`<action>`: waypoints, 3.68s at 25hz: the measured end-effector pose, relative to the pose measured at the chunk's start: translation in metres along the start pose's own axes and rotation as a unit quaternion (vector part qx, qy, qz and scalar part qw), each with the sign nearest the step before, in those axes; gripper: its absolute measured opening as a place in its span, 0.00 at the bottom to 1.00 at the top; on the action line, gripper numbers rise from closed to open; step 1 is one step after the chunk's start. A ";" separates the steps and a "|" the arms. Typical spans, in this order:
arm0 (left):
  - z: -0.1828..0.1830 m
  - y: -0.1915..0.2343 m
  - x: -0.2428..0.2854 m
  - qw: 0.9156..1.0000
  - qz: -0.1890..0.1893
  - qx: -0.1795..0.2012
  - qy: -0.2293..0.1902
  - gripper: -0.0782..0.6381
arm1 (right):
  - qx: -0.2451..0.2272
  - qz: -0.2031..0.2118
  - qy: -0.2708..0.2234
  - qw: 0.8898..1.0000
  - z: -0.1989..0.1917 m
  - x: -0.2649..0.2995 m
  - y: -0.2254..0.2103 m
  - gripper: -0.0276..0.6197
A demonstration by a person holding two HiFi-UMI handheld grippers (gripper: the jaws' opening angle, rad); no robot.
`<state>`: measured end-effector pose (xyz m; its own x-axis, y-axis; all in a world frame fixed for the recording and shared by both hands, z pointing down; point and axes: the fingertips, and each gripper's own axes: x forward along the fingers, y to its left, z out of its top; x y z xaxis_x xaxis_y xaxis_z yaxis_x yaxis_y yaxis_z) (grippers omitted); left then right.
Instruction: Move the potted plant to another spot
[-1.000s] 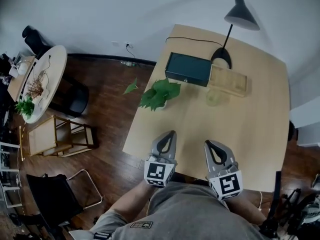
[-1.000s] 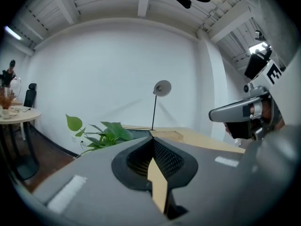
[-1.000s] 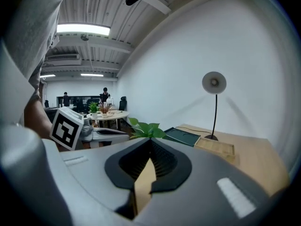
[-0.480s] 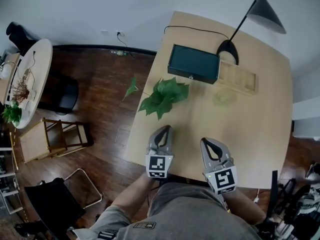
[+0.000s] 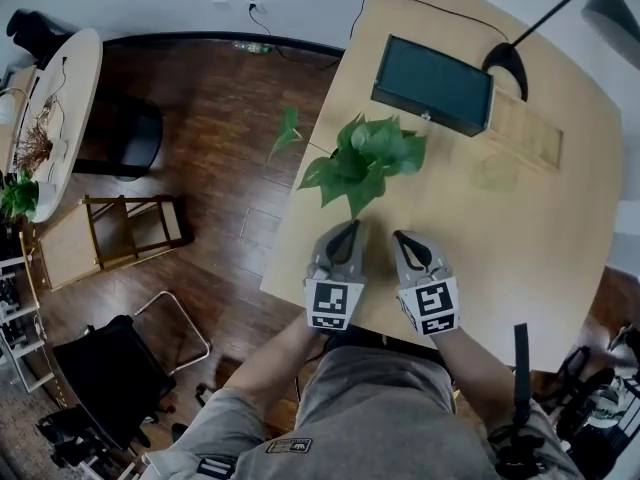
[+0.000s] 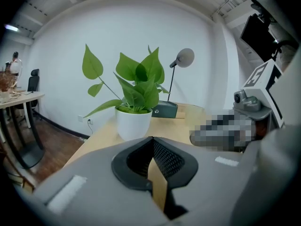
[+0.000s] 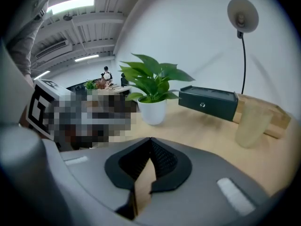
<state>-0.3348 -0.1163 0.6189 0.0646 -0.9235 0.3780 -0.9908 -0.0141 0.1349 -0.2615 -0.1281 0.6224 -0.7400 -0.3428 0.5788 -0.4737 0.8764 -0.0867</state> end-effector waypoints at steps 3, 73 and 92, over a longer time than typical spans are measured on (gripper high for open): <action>-0.007 0.009 -0.002 1.000 0.009 -0.006 0.009 0.11 | 0.000 0.011 0.006 1.000 -0.005 0.016 0.010 0.05; 0.053 0.025 0.082 0.986 -0.067 0.150 0.004 0.78 | -0.036 -0.020 0.010 0.999 0.019 0.026 -0.023 0.06; 0.124 -0.125 0.057 0.978 -0.127 0.163 -0.025 0.78 | -0.028 -0.103 -0.071 0.992 0.026 -0.121 -0.074 0.06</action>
<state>-0.2216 -0.2144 0.5097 0.3165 -0.8916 0.3237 -0.9292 -0.3600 -0.0831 -0.1492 -0.1606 0.5378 -0.6925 -0.5572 0.4583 -0.5975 0.7990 0.0686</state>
